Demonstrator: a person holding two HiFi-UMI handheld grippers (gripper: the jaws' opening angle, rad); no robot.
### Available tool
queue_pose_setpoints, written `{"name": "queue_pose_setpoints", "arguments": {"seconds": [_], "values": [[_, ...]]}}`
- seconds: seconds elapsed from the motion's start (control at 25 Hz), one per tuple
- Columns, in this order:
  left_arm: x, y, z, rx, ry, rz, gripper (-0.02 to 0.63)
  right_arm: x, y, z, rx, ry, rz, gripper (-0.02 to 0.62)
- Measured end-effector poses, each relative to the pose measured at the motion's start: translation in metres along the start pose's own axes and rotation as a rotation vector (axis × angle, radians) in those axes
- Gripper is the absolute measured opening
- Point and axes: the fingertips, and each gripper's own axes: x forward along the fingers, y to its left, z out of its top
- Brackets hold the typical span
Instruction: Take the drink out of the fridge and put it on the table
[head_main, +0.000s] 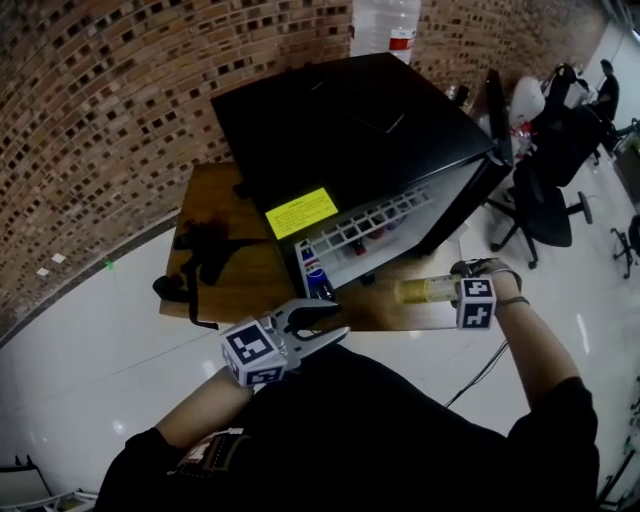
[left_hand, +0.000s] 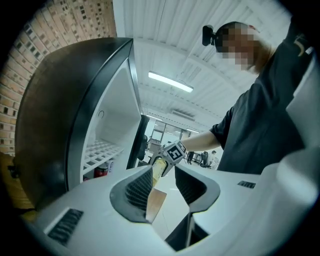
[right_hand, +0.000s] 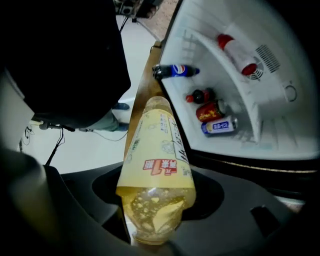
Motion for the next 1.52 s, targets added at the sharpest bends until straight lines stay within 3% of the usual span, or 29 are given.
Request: {"name": "queue_pose_setpoints", "arguments": {"seconds": [0.24,0.44,0.72,0.92,1.36,1.52], "values": [[0.005,0.005,-0.027,-0.008,0.060,-0.011,0.143,0.048,0.032,-0.026,0.023,0.261,0.101,0.305],[0.007,-0.002,-0.033,-0.018,0.050,-0.046,0.143,0.068,0.039,-0.028,0.029,0.446,0.139,0.307],[0.007,-0.002,-0.037,-0.028,0.056,-0.050,0.143,0.059,0.041,-0.013,0.022,0.609,0.154,0.310],[0.006,-0.005,-0.037,-0.030,0.059,-0.048,0.143,0.044,0.034,0.006,-0.102,0.711,0.151,0.316],[0.005,-0.004,-0.036,-0.029,0.046,-0.042,0.143,0.064,0.020,0.046,-0.056,0.474,0.017,0.416],[0.001,-0.002,-0.034,-0.033,0.037,-0.041,0.143,0.053,0.009,0.068,0.027,0.289,-0.058,0.446]]}}
